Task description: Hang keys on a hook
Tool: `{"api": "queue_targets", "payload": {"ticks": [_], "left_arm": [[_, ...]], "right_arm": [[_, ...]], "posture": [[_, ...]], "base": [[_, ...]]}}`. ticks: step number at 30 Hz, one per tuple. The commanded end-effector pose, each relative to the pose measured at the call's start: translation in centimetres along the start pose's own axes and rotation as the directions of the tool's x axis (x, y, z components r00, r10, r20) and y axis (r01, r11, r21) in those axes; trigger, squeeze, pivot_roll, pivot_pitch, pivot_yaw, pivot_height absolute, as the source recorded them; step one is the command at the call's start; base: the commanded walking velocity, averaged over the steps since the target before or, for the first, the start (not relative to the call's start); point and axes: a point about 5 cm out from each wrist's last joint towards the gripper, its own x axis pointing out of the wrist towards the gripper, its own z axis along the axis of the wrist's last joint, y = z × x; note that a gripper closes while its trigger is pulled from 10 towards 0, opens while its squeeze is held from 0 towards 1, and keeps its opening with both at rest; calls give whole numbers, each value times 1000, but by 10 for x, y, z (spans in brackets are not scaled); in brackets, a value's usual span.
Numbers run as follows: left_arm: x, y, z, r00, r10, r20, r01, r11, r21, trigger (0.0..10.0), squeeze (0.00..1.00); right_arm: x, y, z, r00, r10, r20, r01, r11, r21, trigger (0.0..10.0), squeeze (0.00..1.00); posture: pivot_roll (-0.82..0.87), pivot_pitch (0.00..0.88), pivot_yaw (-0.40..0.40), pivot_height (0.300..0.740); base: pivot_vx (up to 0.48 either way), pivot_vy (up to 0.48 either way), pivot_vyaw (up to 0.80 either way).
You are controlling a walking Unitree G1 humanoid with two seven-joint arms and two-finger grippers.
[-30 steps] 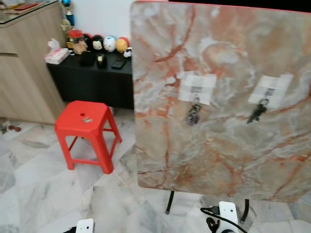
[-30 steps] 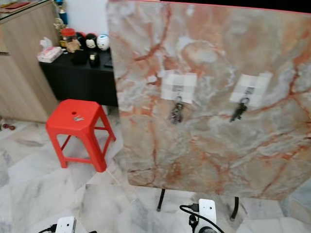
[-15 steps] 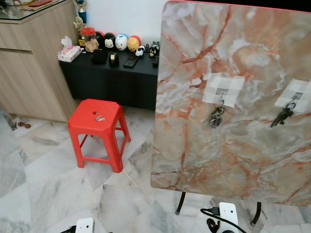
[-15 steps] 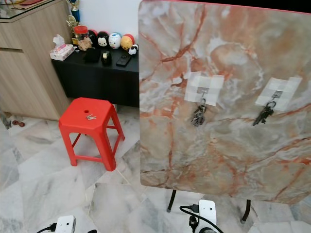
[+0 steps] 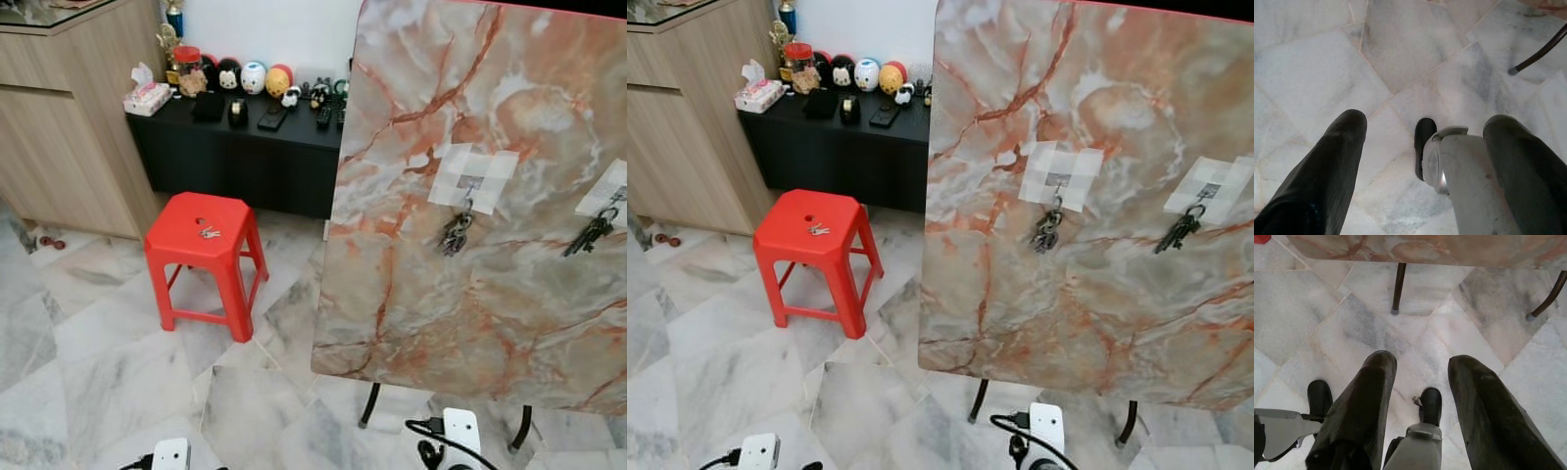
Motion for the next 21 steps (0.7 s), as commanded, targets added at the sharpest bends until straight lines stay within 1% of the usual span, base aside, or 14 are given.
{"api": "queue_targets", "payload": {"ticks": [1,21], "left_arm": [[-1,2,-4,1000,8,-13,-8,1000,-11,10000,0],[-2,3,-6,1000,10,-24,-11,1000,-15,10000,0]], "right_arm": [[-1,-1,-4,1000,-6,-15,6,1000,4,10000,0],[0,-1,-3,1000,-5,-8,5,1000,14,10000,0]], "posture": [[126,92,-59,740],[127,93,-63,740]], "base": [[0,480,0],[0,480,0]]}}
